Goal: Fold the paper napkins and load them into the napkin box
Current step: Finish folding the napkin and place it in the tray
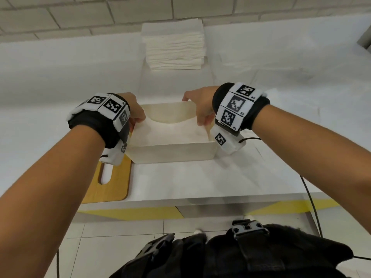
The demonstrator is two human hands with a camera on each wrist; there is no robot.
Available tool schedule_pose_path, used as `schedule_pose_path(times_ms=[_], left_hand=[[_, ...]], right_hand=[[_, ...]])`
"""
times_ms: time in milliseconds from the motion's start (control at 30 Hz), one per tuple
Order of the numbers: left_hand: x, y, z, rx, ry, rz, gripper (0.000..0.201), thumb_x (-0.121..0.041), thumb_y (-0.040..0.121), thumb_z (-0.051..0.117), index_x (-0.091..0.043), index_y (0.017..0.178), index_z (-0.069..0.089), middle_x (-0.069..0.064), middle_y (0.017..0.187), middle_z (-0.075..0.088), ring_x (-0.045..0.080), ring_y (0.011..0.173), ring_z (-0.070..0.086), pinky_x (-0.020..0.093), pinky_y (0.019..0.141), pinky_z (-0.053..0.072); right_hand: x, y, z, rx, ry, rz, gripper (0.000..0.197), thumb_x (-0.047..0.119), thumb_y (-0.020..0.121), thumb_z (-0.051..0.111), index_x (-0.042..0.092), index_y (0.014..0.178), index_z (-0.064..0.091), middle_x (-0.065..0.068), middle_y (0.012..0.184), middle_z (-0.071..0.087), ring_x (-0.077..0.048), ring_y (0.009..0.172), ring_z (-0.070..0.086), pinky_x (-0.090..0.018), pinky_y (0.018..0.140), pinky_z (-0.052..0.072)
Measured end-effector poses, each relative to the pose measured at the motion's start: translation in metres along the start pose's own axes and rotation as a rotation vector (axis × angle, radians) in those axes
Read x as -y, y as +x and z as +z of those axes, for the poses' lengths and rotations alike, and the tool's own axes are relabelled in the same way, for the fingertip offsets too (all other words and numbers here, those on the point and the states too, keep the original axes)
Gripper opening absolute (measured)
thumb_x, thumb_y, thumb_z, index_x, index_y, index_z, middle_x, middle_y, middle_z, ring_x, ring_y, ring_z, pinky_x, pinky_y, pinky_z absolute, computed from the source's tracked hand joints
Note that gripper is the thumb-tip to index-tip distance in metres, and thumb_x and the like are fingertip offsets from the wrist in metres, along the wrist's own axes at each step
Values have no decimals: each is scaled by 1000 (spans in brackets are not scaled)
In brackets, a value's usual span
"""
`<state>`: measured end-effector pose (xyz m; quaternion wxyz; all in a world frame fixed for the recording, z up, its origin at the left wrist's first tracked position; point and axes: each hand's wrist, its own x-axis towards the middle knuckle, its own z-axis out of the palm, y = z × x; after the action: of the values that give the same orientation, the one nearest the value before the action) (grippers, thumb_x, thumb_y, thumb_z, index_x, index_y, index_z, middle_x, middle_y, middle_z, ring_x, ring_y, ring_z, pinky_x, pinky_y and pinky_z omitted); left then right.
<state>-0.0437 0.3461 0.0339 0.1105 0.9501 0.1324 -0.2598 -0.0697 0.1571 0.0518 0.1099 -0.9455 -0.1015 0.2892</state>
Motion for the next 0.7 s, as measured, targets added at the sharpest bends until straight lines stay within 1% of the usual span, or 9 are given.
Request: schedule_pose_path(times_ms=[67,133,233,300,333,467,567,633,700], left_hand=[[-1,-2,1,-23,25,4,12,-8,77,66,1,70,60,22,84,70,37,90,68,49,89,52],[-5,-7,2,-42,56,18,13,-7,76,65,2,69,59,23,86,69,37,92,67,49,89,52],[-12,-16,4,-62,112,15,20,-9,80,64,1,67,53,21,85,64,36,95,65,45,91,51],[-16,-19,4,-83,144,25,24,-13,82,64,1,68,50,20,88,60,34,89,62,39,89,51],[-18,-20,5,-90,151,39,24,-16,84,64,1,72,51,19,88,59,33,88,60,38,86,50],[-26,-24,3,-105,149,99,26,-28,87,61,-3,88,55,15,100,64,33,99,62,38,86,49],[-37,-33,-2,-116,117,141,27,-31,88,58,-5,80,56,14,102,68,31,94,64,35,81,49],[-51,-42,-5,-145,82,191,29,-32,89,56,-4,94,62,13,103,68,31,94,64,34,79,50],[-69,-54,-6,-160,-7,255,34,-33,91,54,-6,109,63,10,104,67,28,95,65,36,83,52]], right_hand=[[0,-1,-1,-23,-37,-10,71,4,81,68,15,142,33,-5,113,56,-18,71,53,-34,81,51],[-1,-3,-3,-40,-62,-20,72,6,83,67,15,144,29,-7,137,44,-17,81,54,-31,78,48],[-2,-5,-4,-67,-88,-27,73,9,86,65,16,147,26,-6,145,36,-13,83,52,-30,89,46],[-3,-4,-5,-87,-87,-41,71,10,86,65,16,146,28,-7,145,37,-13,72,45,-23,71,46],[-4,-3,-5,-92,-75,-43,68,11,86,65,14,145,31,-8,143,39,-16,77,47,-22,66,43],[-7,-6,-5,-112,-16,-51,53,16,91,59,9,139,39,-11,122,52,-27,114,55,-31,91,46],[-13,-8,-9,-151,8,-77,41,19,96,51,8,134,44,-12,113,58,-26,103,61,-31,90,49],[-23,-9,-15,-168,106,-95,37,22,96,49,11,131,47,-8,98,59,-24,94,64,-33,85,54],[-39,-15,-22,-201,245,-113,33,25,96,49,15,128,49,-6,96,62,-20,93,65,-32,79,56]])
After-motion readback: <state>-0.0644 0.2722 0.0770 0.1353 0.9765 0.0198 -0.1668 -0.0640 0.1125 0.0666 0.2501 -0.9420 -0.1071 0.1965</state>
